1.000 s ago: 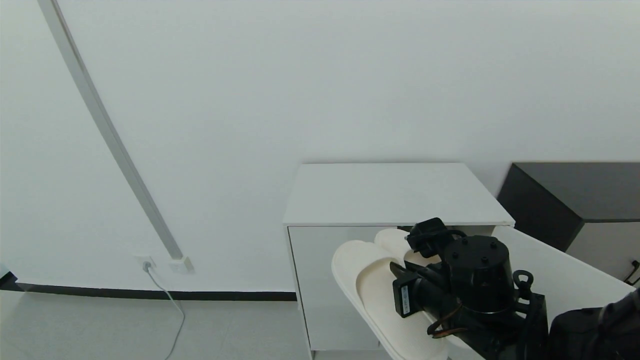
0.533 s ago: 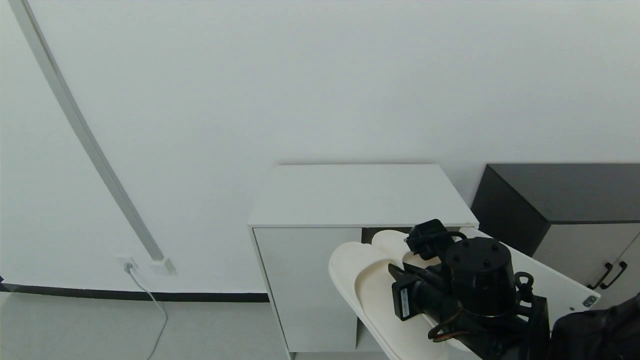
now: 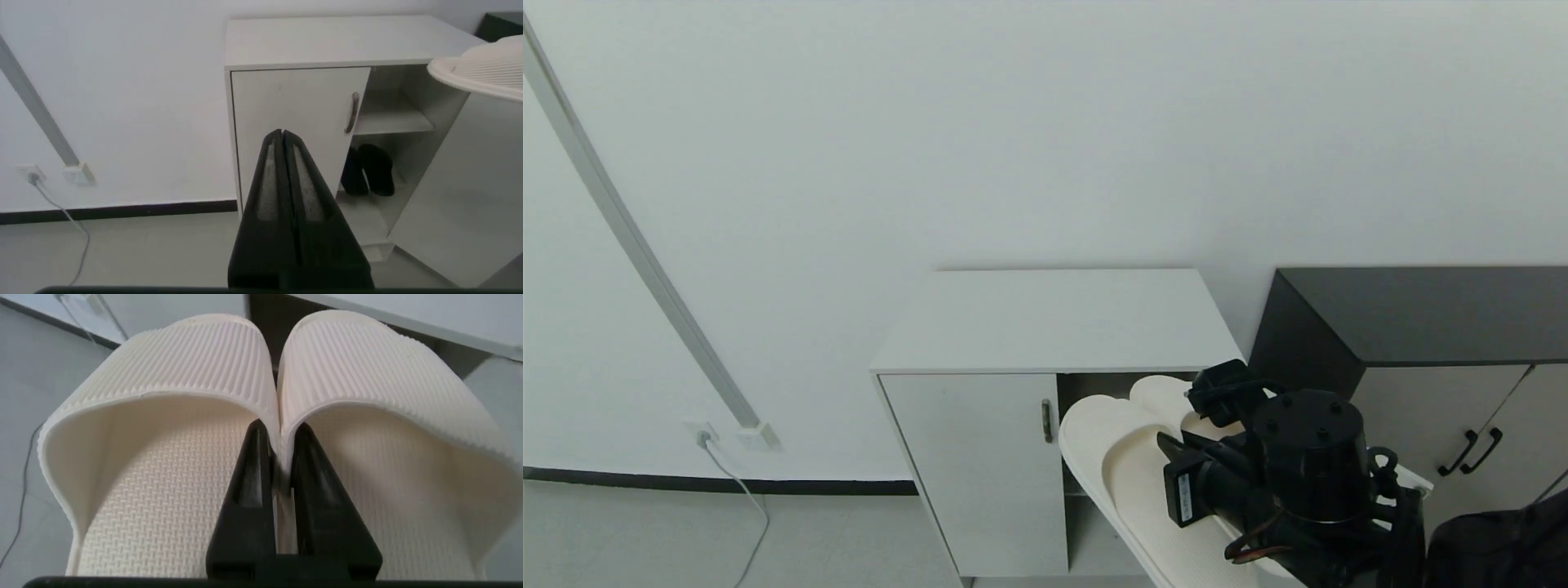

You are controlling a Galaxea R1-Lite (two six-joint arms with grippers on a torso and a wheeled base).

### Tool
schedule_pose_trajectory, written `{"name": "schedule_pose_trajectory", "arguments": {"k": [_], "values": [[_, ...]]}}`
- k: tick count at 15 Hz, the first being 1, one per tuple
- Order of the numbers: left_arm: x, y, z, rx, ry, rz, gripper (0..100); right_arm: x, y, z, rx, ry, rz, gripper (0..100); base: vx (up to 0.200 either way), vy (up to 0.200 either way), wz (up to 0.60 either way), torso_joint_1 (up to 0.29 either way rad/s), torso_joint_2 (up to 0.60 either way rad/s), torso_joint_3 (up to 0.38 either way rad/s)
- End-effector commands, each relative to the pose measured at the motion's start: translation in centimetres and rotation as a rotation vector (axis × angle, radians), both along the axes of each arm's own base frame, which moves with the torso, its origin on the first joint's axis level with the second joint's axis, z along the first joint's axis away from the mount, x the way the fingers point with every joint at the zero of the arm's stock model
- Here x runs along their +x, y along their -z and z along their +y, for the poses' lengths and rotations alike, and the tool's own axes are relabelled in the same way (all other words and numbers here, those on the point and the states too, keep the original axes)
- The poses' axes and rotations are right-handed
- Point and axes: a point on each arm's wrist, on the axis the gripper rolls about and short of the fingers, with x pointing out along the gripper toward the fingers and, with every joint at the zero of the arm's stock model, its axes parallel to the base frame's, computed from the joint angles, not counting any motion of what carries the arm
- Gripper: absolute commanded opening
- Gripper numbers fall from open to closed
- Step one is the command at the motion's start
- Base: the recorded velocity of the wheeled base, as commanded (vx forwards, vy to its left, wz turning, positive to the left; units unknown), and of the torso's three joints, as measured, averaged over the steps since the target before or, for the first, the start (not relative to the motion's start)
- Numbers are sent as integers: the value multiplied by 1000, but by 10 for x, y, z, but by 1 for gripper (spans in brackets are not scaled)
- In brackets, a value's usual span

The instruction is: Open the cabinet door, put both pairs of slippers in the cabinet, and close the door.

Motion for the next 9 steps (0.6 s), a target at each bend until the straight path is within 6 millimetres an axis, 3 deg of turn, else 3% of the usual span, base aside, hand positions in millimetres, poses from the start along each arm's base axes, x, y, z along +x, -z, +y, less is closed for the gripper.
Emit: {"name": "schedule_pose_trajectory", "arguments": {"k": [1, 9], "values": [[0, 0, 0, 0, 0, 2, 0, -1, 0, 0, 5, -5, -4, 0, 0, 0, 0, 0, 0, 0], [0, 0, 0, 6, 0, 2, 0, -25, 4, -16, -9, -48, -28, 0, 0, 0, 0, 0, 0, 0]]}}
